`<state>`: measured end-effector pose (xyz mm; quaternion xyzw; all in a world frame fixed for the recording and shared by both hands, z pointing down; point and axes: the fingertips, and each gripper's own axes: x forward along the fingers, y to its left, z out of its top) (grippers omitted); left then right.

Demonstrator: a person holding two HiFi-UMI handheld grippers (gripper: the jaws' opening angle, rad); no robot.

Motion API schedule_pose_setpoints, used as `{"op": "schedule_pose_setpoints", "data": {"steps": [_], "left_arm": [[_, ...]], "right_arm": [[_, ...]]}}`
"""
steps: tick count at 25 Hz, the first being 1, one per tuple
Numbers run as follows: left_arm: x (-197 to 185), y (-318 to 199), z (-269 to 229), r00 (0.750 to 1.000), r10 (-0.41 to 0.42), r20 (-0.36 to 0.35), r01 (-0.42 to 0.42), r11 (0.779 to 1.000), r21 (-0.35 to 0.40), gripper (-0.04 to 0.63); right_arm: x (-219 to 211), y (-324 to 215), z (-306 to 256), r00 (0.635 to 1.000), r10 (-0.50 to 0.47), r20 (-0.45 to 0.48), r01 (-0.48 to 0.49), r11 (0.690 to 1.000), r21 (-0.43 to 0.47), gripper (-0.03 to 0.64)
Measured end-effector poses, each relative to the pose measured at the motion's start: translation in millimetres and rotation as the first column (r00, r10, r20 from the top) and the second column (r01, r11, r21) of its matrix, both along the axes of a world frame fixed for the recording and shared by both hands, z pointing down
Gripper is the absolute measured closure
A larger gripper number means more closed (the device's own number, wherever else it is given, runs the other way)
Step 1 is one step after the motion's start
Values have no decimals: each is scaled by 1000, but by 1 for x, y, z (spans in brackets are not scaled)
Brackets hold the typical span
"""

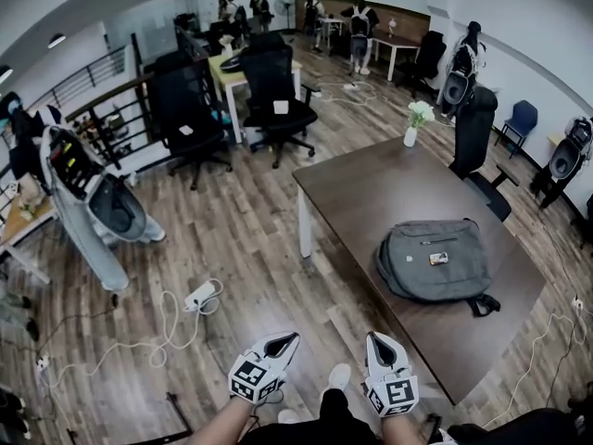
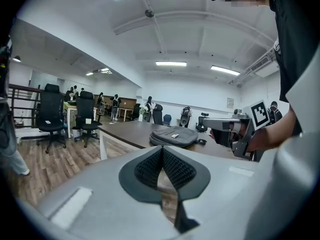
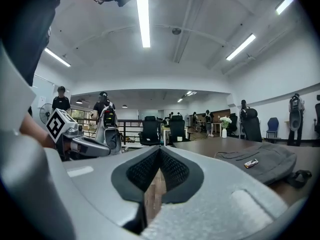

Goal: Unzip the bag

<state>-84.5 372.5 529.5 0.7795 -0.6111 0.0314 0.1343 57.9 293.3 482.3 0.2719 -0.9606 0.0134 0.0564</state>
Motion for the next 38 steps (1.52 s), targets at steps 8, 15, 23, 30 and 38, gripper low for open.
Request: {"op": "schedule_pose_setpoints", "data": {"steps": [8,15,23,30,38], "left_arm": [[0,-97,-2,999,31,34,-30,999,-19,575],[14,-170,-4,996,65,65,-63,997,-37,575],[20,-216,-2,996,53,73,-49,998,-47,575],[21,-241,3,995,68,69,-63,996,-66,575],[9,-296,19,990,133,43,-129,988,-88,575]], "right_arm": [[0,-89,5,1000,5,-3,-5,1000,-4,615],[9,-154,8,1000,-6,-2,6,1000,-21,615],[21,-200,13,1000,-23,-8,23,999,-26,615],[30,-225,24,1000,3,-19,-4,998,-61,614],[19,-271,37,997,55,-46,-59,994,-93,614]]}}
